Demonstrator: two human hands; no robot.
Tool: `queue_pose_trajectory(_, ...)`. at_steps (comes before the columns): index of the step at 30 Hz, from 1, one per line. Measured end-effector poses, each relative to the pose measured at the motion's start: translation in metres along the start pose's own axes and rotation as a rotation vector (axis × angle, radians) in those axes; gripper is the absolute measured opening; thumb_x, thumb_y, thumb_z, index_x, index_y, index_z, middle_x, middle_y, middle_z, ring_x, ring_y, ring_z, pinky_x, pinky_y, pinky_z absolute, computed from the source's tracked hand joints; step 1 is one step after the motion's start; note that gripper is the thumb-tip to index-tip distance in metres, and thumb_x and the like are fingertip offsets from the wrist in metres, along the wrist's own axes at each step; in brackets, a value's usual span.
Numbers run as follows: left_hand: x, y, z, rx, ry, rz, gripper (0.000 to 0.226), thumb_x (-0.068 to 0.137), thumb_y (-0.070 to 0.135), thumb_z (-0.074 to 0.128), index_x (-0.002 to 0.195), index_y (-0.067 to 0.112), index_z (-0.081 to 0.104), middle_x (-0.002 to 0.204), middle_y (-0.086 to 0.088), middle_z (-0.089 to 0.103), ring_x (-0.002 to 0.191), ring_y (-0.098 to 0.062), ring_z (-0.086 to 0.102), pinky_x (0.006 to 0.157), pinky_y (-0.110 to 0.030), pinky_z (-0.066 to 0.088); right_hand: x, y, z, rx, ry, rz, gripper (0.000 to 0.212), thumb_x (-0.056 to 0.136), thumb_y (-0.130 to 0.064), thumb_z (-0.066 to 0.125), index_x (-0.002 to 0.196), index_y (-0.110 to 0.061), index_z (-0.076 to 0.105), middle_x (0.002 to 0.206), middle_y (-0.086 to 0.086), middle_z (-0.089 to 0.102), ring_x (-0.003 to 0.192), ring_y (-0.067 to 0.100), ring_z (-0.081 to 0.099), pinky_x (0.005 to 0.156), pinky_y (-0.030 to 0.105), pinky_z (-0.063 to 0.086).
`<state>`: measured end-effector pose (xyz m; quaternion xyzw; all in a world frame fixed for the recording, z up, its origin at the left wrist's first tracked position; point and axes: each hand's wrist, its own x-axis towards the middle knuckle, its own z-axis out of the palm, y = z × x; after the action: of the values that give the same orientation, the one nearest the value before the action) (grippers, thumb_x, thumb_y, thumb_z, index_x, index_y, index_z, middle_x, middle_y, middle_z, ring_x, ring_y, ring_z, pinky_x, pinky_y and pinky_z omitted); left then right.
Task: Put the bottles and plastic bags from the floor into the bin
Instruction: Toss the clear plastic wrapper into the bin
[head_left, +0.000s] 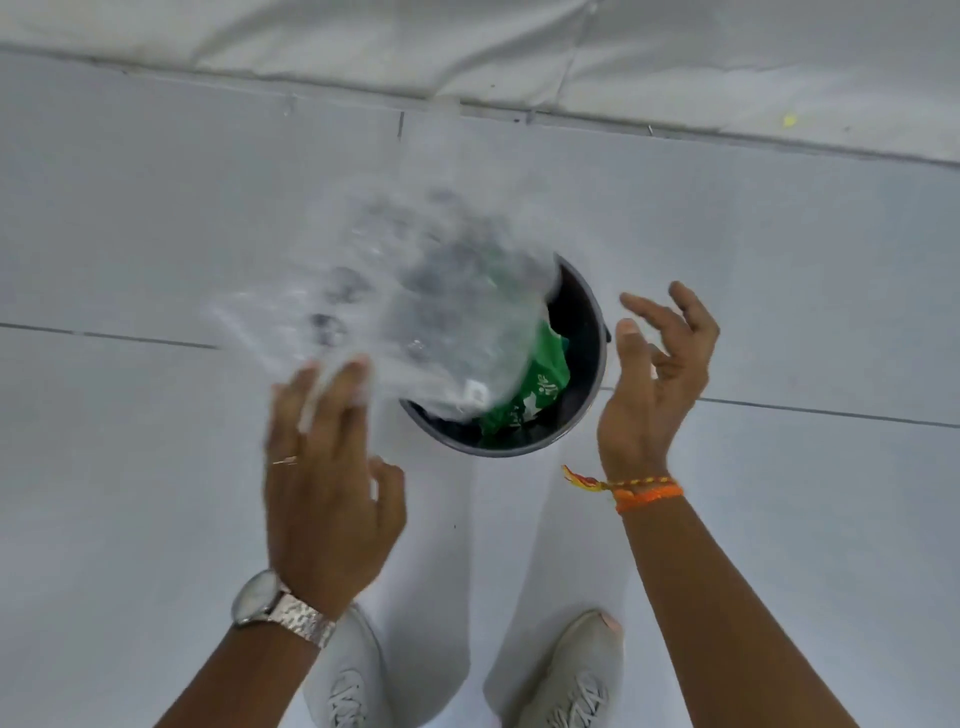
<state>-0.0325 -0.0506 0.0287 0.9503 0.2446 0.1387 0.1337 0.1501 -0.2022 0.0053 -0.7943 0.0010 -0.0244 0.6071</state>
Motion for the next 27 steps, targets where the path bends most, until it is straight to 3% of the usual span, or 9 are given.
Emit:
queue_pose_trajectory(3,0.009,0.004,0.017,-0.045,-0.233,0.161,0.062,0.067,-0.001,0.056,0.129,-0.001,0.061,0.138,-0.010,0.058,0.140,-0.034,0.041,0.121,-0.044,0.027,0.013,-0.026,-0.015,-0.101,-0.289,0.052,0.055,0.082,-0.025,0.071,0.135,-0.023,0.057,0.144,-0.009,0.044,0.129,0.019,0.051,0.099,0.047,0.052)
queue_pose_trajectory(5,0.018,0.001,0.030,-0.161,-0.313,0.133,0.053,0.065,-0.001,0.059,0.117,0.003,0.066,0.128,-0.008,0.063,0.137,-0.031,0.044,0.117,-0.042,0.034,0.021,-0.032,-0.017,-0.418,-0.565,0.072,0.078,0.071,-0.034,0.081,0.141,-0.035,0.047,0.153,-0.007,0.031,0.138,0.024,0.039,0.108,0.044,0.046)
queue_pose_trajectory(8,0.037,0.001,0.040,-0.379,-0.290,0.021,0.026,0.067,0.006,0.060,0.092,0.007,0.065,0.127,-0.010,0.062,0.134,-0.031,0.045,0.108,-0.045,0.041,0.031,-0.033,-0.006,-0.708,-0.891,0.221,0.114,0.061,-0.035,0.094,0.153,-0.037,0.027,0.165,-0.004,0.009,0.148,0.034,0.020,0.114,0.044,0.032)
queue_pose_trajectory(10,0.051,0.006,0.044,-0.446,-0.296,-0.036,0.031,0.066,0.016,0.063,0.095,0.007,0.058,0.144,-0.013,0.048,0.135,-0.031,0.038,0.104,-0.045,0.040,0.037,-0.031,0.008,-0.754,-0.995,0.238,0.134,0.055,-0.032,0.098,0.158,-0.035,0.011,0.166,-0.001,0.004,0.150,0.038,0.018,0.118,0.051,0.032)
queue_pose_trajectory(14,0.078,0.016,0.058,-0.356,-0.615,-0.127,0.115,0.056,0.074,0.063,0.144,0.011,0.024,0.161,-0.012,0.004,0.145,-0.037,0.013,0.112,-0.052,0.028,0.044,-0.021,0.035,-0.891,-1.102,0.182,0.154,0.049,-0.028,0.100,0.157,-0.039,-0.009,0.166,0.013,-0.001,0.154,0.043,0.009,0.119,0.059,0.029)
queue_pose_trajectory(16,0.088,0.020,0.069,-0.285,-0.694,-0.103,0.136,0.048,0.087,0.059,0.152,0.015,0.008,0.162,-0.012,-0.006,0.151,-0.037,-0.002,0.118,-0.055,0.016,0.043,-0.019,0.047,-1.025,-1.107,0.137,0.157,0.051,-0.026,0.100,0.157,-0.039,-0.015,0.165,0.022,-0.002,0.147,0.053,0.021,0.114,0.060,0.035)
queue_pose_trajectory(20,0.095,0.020,0.098,-0.065,-0.838,0.008,0.139,0.058,0.073,0.076,0.157,0.015,-0.002,0.164,-0.011,-0.009,0.151,-0.040,-0.017,0.121,-0.060,0.001,0.038,-0.013,0.067,-1.277,-1.152,0.032,0.161,0.054,-0.028,0.100,0.156,-0.030,-0.023,0.163,0.029,-0.011,0.140,0.060,0.029,0.110,0.058,0.039)
queue_pose_trajectory(23,0.096,0.018,0.108,0.016,-0.870,-0.029,0.144,0.058,0.066,0.081,0.156,0.017,-0.012,0.162,-0.018,-0.010,0.150,-0.046,-0.009,0.121,-0.060,0.010,0.038,-0.006,0.076,-1.377,-1.179,0.028,0.159,0.054,-0.031,0.100,0.157,-0.027,-0.021,0.163,0.028,-0.009,0.144,0.056,0.026,0.107,0.058,0.042)
queue_pose_trajectory(27,0.094,0.026,0.110,0.199,-0.830,0.045,0.130,0.073,0.047,0.081,0.156,0.015,-0.013,0.161,-0.017,-0.007,0.147,-0.049,0.012,0.116,-0.056,0.031,0.032,0.014,0.083,-1.490,-1.182,-0.044,0.151,0.062,-0.033,0.095,0.157,-0.019,-0.022,0.161,0.027,-0.006,0.147,0.051,0.019,0.111,0.058,0.041)
